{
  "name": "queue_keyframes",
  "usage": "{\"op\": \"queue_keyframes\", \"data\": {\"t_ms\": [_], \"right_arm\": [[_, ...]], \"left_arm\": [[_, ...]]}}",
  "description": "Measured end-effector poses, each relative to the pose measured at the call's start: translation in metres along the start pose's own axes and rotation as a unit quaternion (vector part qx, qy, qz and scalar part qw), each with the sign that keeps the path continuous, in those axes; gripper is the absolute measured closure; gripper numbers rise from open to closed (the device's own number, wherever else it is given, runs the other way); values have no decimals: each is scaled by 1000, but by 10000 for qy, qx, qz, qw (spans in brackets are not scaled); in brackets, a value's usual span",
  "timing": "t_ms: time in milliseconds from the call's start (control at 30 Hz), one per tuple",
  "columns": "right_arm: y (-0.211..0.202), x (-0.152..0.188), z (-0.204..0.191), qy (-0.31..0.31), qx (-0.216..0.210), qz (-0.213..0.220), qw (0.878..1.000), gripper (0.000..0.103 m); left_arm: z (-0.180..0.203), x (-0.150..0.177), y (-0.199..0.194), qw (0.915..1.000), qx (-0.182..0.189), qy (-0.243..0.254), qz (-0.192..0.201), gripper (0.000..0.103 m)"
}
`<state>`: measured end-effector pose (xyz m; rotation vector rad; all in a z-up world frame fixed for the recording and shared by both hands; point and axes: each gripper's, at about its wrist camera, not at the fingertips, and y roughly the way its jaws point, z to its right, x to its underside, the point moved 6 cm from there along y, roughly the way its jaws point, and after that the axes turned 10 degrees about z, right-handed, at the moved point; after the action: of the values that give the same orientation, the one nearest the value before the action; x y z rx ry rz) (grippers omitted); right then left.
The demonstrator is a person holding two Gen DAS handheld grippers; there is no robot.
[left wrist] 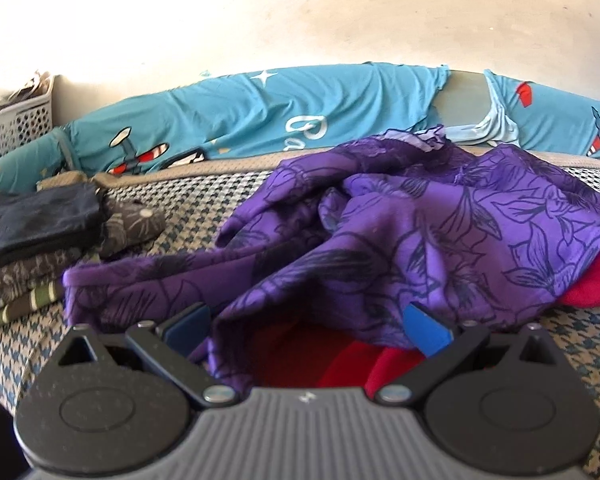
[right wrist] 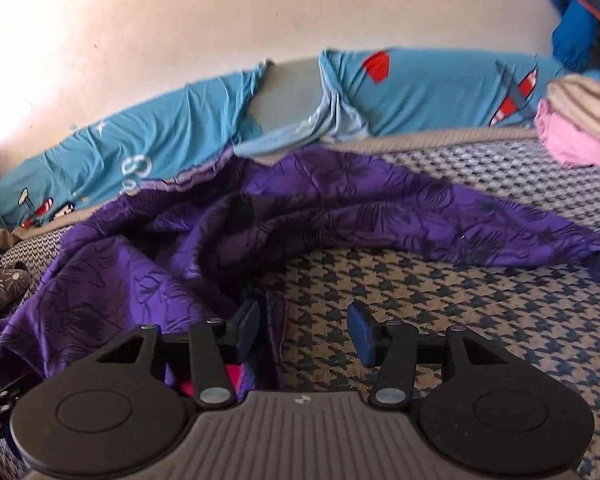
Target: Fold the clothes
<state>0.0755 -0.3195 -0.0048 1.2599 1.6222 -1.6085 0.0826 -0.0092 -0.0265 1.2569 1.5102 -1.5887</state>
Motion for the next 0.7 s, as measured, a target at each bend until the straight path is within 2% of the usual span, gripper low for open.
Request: {"op": "queue_keyframes", "data": {"t_ms": [133, 300, 500, 700], "right_arm": [[22, 1, 3, -164, -68, -310, 9994, 55], [45, 9, -1, -260, -233, -590, 9976, 55], [65, 18, -17, -227, -458, -727, 9960, 55], [80, 24, -31, -473, -313, -664, 9962, 55]], "left_arm": [[7, -10, 9, 10000, 49, 38, 63, 0], [11, -9, 29, 10000, 8, -50, -69, 0], [-3, 12, 48, 9979, -165, -384, -499, 0], [-9, 20, 53, 9962, -273, -533, -639, 0]]}}
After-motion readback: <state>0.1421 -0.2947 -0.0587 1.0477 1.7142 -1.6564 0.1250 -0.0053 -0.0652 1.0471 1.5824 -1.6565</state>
